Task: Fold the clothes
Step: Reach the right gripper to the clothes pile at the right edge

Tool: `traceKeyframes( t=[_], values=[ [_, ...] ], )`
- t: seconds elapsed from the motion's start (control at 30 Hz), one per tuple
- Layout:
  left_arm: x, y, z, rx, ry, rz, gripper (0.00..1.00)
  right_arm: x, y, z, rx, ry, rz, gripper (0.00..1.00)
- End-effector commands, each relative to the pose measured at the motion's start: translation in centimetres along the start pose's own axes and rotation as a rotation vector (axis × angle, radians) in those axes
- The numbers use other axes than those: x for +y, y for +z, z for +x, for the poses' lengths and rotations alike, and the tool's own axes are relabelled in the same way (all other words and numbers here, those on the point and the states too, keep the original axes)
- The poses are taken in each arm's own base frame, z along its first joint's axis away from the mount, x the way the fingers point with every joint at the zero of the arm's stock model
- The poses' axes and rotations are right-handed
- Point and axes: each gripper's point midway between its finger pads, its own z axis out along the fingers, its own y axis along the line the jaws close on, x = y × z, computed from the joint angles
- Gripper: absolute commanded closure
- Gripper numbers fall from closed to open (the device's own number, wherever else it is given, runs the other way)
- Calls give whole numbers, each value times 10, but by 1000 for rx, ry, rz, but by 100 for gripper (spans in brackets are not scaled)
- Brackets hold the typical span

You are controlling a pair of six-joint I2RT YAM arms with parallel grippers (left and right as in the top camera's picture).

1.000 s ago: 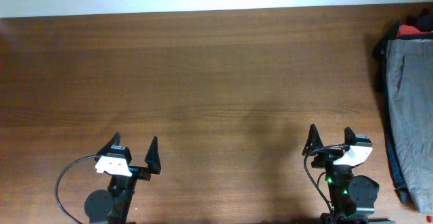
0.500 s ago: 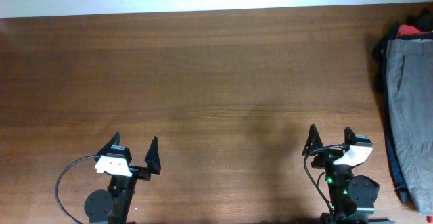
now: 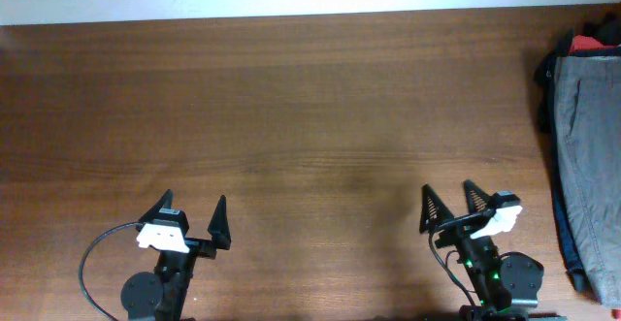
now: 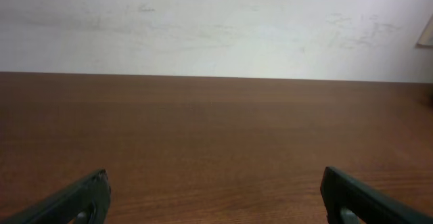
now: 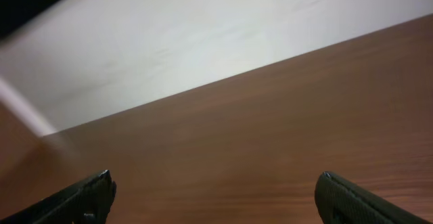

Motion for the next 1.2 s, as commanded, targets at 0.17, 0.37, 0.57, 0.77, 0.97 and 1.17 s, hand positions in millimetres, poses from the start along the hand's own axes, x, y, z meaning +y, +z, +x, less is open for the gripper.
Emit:
traceKeyframes(
  t=[0.17, 0.37, 0.57, 0.77, 0.97, 1.17],
  values=[
    [-4, -1, 0, 5, -14, 21, 1, 76, -17, -38, -116, -76, -377, 1],
    [-4, -1, 0, 5, -14, 21, 1, 95, -32, -101, -260, -223, -314, 1],
    [-4, -1, 0, 5, -14, 21, 1, 57, -12, -158, -190, -243, 50, 1],
    [-4, -1, 0, 5, -14, 21, 1, -13, 46, -206, 23, -243, 458, 1],
    [-4, -1, 0, 5, -14, 21, 1, -94, 123, -225, 306, -173, 692, 1],
    [-4, -1, 0, 5, -14, 21, 1, -163, 163, -231, 449, -121, 800, 1]
  ],
)
